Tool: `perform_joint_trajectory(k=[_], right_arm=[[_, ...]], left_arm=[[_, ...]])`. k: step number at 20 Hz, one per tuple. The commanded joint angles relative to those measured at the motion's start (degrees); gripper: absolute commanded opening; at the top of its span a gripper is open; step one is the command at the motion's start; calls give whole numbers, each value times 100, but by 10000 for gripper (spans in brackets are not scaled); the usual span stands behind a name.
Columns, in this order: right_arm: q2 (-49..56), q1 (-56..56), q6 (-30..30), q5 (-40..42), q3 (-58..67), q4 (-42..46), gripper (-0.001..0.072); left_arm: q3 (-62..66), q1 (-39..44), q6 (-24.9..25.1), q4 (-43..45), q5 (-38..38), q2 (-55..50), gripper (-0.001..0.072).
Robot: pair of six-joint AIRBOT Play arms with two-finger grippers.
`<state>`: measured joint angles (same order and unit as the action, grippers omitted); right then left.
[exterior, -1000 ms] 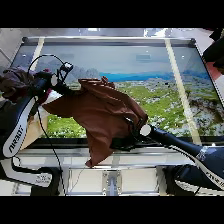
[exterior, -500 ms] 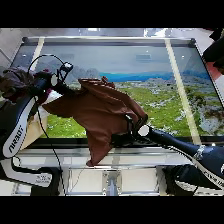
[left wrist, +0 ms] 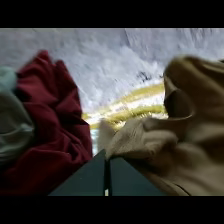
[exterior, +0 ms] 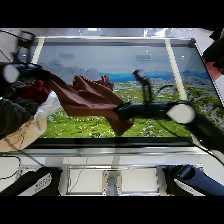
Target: Fold the shirts.
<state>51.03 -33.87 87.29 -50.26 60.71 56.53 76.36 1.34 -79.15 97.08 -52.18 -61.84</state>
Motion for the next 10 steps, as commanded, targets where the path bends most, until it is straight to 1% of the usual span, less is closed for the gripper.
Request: perform_joint_trajectory(k=[1, 2, 4, 6, 8, 10], right_arm=[[-1307, 319, 627, -743, 1292, 1613, 8], [-1567, 334, 640, -745, 1635, 1740, 8], [-1853, 334, 662, -754, 2170, 1764, 8], [-1893, 334, 675, -914, 2568, 1768, 8], [-1860, 334, 675, -1003, 2833, 1899, 8], [-1786, 337, 728, -1084, 2872, 2400, 7]], left_arm=[[4, -350, -278, -22, 37, 1832, 11], [4, -345, -278, -28, 96, 2378, 11], [4, -334, -278, -431, 356, 3294, 10], [9, -334, -278, -837, 686, 3893, 9], [35, -334, -273, -1217, 933, 4164, 9], [50, -334, -271, -1281, 903, 3939, 9]])
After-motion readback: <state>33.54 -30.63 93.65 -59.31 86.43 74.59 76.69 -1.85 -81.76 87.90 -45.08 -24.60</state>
